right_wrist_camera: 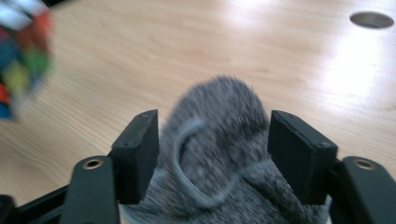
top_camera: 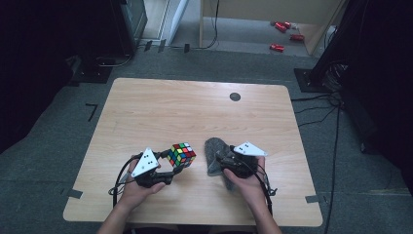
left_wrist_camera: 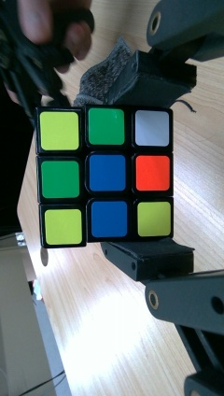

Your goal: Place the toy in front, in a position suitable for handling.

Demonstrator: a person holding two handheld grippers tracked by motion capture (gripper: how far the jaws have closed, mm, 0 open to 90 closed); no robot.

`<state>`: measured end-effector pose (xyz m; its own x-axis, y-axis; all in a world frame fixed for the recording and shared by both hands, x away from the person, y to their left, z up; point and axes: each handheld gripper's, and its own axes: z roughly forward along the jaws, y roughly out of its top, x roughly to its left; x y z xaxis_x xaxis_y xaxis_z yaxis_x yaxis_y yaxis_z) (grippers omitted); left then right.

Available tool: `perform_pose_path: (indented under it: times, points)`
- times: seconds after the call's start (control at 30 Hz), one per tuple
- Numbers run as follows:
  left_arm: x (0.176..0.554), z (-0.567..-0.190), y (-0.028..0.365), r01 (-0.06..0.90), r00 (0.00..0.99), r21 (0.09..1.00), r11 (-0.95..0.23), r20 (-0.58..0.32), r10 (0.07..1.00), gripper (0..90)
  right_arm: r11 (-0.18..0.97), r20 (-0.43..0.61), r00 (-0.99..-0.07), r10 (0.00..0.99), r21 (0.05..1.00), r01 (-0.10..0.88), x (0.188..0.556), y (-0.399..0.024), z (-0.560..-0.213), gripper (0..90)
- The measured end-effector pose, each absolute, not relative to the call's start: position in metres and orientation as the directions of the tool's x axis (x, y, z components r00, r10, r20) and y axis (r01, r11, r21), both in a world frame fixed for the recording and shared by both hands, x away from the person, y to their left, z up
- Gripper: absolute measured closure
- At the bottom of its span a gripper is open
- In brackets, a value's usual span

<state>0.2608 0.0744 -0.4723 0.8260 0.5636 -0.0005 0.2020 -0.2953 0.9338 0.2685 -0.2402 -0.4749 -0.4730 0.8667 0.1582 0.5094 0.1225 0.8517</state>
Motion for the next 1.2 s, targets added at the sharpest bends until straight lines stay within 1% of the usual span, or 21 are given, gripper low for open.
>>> perform_pose_path:
  times: [0.2, 0.3, 0.43, 0.5, 0.57, 0.67, 0.8, 1.07, 1.13, 1.17, 1.2]
  points:
    - [0.257, -0.476, 0.065, 0.183, 0.825, 0.927, -0.328, 0.037, 0.564, 35.4, 0.066, 0.226, -0.553, 0.802, 0.887, 0.457, 0.254, -0.220, -0.450, 33.4]
    - [0.253, -0.479, 0.056, 0.155, 0.829, 0.916, -0.369, 0.083, 0.554, 35.4, 0.055, 0.258, -0.582, 0.771, 0.884, 0.464, 0.248, -0.207, -0.445, 31.9]
    - [0.248, -0.482, 0.047, 0.122, 0.826, 0.908, -0.401, 0.131, 0.548, 35.3, 0.050, 0.294, -0.600, 0.744, 0.871, 0.489, 0.244, -0.193, -0.445, 27.1]
    - [0.248, -0.483, 0.046, 0.117, 0.815, 0.908, -0.402, 0.144, 0.562, 35.3, 0.046, 0.310, -0.593, 0.743, 0.860, 0.508, 0.243, -0.190, -0.446, 23.6]
    - [0.248, -0.483, 0.048, 0.112, 0.811, 0.914, -0.390, 0.142, 0.568, 35.3, 0.031, 0.336, -0.576, 0.745, 0.845, 0.533, 0.244, -0.189, -0.449, 22.2]
    - [0.247, -0.483, 0.049, 0.103, 0.805, 0.922, -0.373, 0.143, 0.575, 35.3, 0.002, 0.387, -0.567, 0.727, 0.824, 0.566, 0.246, -0.190, -0.451, 22.2]
    - [0.247, -0.484, 0.049, 0.098, 0.806, 0.925, -0.367, 0.143, 0.574, 35.3, -0.015, 0.423, -0.566, 0.708, 0.810, 0.586, 0.246, -0.189, -0.451, 22.0]
    - [0.240, -0.484, 0.041, 0.046, 0.825, 0.924, -0.381, 0.180, 0.536, 35.3, -0.012, 0.461, -0.553, 0.694, 0.775, 0.632, 0.247, -0.183, -0.457, 22.2]
    - [0.240, -0.484, 0.040, 0.049, 0.822, 0.922, -0.383, 0.181, 0.540, 35.3, -0.026, 0.485, -0.543, 0.685, 0.762, 0.647, 0.247, -0.183, -0.459, 27.7]
    - [0.240, -0.484, 0.040, 0.049, 0.821, 0.922, -0.385, 0.182, 0.541, 35.3, -0.036, 0.498, -0.543, 0.677, 0.759, 0.650, 0.247, -0.184, -0.459, 31.9]
    - [0.240, -0.485, 0.040, 0.049, 0.820, 0.921, -0.386, 0.184, 0.542, 35.2, -0.039, 0.497, -0.542, 0.678, 0.760, 0.649, 0.246, -0.183, -0.459, 32.2]
